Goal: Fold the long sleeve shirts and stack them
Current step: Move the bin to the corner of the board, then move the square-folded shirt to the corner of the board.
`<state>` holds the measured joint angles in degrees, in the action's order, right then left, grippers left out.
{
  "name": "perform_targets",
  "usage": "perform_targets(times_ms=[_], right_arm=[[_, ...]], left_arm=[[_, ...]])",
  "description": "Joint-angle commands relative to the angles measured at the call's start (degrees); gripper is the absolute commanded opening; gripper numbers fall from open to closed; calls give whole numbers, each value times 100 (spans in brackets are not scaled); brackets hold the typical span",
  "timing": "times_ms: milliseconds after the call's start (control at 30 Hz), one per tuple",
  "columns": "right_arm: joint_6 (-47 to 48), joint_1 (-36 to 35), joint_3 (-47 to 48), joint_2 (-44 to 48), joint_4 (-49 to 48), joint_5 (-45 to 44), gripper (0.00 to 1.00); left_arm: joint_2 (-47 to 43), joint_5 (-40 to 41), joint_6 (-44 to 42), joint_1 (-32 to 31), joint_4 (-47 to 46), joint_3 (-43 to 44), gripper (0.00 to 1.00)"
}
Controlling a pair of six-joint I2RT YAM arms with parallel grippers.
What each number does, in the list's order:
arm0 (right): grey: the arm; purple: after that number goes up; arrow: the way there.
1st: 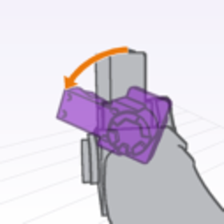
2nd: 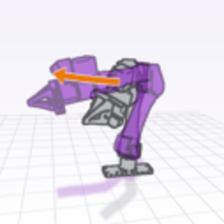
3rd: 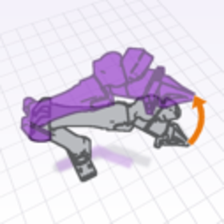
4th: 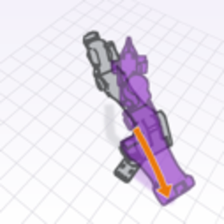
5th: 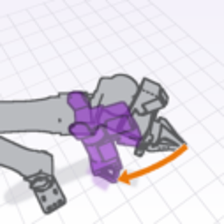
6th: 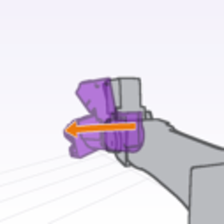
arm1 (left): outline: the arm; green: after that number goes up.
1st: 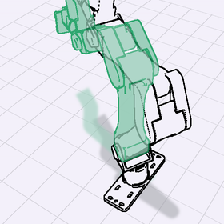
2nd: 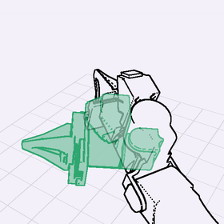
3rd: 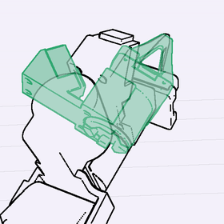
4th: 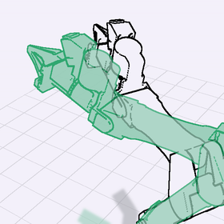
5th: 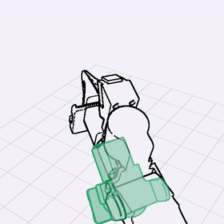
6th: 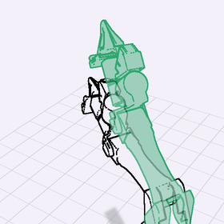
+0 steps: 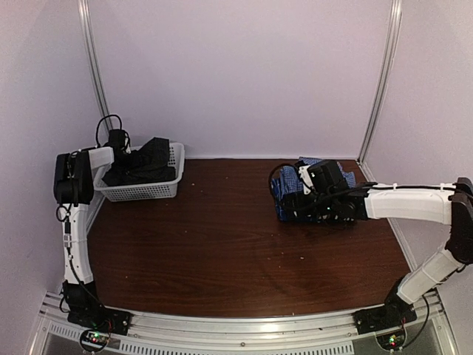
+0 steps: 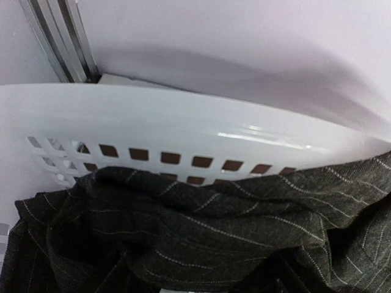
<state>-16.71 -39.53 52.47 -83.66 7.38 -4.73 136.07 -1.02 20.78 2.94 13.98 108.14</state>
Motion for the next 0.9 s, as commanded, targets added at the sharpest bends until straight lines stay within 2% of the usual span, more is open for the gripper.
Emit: perform_targets(times_ms=[0, 167, 400, 433, 567, 767, 867], right_arm=[[-114, -21, 248, -237, 143, -350, 100], [-245, -5, 484, -517, 302, -596, 100], [-267, -35, 1118, -1089, 361, -567, 100], [-259, -39, 1268, -1211, 386, -659, 100], [-237, -40, 1910, -1816, 668, -1114, 100], [-250, 2, 3004, -3005, 1415, -2086, 100], [-244, 71, 3253, -3428, 1540, -2380, 100]], left_arm=[[753, -331, -578, 233, 593, 1144, 76], [1373, -561, -910, 450, 764, 2262, 81], [1446, -1525, -1235, 559, 573, 2605, 92], [1353, -1656, -1205, 559, 522, 2588, 97], [810, -1925, -971, 559, 276, 2262, 98], [-337, -1625, -700, 557, -129, 1347, 98], [-834, -1483, -592, 509, -157, 904, 98]])
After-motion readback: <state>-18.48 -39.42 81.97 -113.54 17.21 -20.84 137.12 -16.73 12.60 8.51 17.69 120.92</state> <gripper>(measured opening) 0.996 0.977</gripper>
